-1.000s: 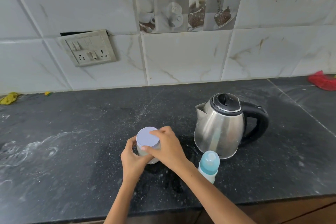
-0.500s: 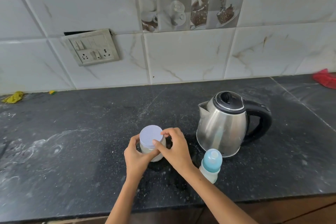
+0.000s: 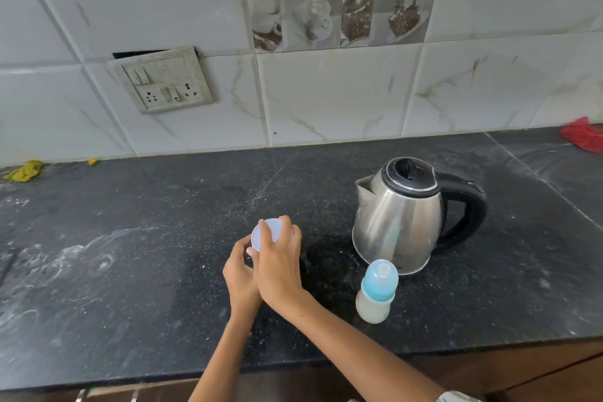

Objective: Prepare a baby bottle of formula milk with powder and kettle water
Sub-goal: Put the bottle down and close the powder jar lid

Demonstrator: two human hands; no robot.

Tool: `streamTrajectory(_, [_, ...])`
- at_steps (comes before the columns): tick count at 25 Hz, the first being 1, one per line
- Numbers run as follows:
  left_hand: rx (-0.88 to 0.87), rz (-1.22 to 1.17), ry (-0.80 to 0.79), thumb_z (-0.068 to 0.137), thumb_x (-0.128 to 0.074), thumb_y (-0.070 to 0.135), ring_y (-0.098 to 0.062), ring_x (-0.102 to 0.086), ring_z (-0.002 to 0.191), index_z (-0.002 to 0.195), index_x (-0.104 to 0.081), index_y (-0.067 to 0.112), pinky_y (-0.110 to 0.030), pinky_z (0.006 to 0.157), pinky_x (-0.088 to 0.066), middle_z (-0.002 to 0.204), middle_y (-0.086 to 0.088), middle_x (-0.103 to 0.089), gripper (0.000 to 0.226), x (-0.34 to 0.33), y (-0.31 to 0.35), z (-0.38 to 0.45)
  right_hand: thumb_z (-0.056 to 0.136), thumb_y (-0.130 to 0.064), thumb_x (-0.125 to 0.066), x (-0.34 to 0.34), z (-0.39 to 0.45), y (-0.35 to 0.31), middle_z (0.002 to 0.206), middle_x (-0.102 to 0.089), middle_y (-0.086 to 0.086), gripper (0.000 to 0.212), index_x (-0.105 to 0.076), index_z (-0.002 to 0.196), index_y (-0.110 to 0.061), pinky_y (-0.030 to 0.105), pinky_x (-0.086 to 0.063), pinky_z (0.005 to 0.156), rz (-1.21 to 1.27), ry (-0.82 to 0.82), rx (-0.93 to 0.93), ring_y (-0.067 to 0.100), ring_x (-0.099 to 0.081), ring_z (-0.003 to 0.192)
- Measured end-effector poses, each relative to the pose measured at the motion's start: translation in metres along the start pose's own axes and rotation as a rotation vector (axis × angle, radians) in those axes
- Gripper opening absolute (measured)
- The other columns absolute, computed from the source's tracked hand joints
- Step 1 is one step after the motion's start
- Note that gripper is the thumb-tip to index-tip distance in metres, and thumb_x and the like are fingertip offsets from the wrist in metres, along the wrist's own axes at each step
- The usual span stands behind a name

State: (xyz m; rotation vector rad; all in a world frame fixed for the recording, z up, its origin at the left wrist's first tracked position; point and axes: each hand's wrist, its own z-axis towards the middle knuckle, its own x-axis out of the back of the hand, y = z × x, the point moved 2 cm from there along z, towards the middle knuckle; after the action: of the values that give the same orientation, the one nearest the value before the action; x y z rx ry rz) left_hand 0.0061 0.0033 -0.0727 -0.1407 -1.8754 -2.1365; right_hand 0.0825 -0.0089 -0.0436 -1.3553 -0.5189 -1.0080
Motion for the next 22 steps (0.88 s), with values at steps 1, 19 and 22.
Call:
streamTrajectory(1, [0.014,-0.014,-0.003,0.087,-0.063,0.012,-0.011,-0.059,0.070,0.099,-0.062,0.031,-0.023,0.062,-0.043,0.082,0.009,-0.068,0.023,0.001,-0.001,0.000,0.098,-0.032,-0.054,-0.002,0.001,-0.005,0.154,-0.016,0.016,0.053,-0.035,0.145,-0.017,0.046,-0.039,0.108,0.005,0.007,-0.046,0.034,-0.024,0.134])
streamTrajectory(19, [-0.108,0.189,-0.045,0.059,-0.088,0.045,-0.019,-0.047,0.126,0.139,-0.040,0.026,-0.045,0.105,-0.042,0.139,0.002,-0.051,0.096,0.005,0.007,-0.008,0.082,-0.043,-0.073,0.181,-0.066,0.111,0.131,-0.055,-0.010,0.055,-0.055,0.131,-0.029,0.034,-0.045,0.094,-0.101,-0.395,0.054,0.012,-0.050,0.119])
streamTrajectory(22, [-0.218,0.242,-0.038,0.065,-0.082,0.051,-0.021,-0.046,0.123,0.132,-0.049,0.024,-0.048,0.103,-0.042,0.136,0.001,-0.052,0.079,0.003,0.016,-0.008,0.077,-0.022,-0.081,0.174,-0.070,0.121,0.125,-0.059,-0.005,0.056,-0.057,0.128,-0.029,0.040,-0.050,0.094,-0.022,-0.352,0.013,0.018,-0.053,0.115])
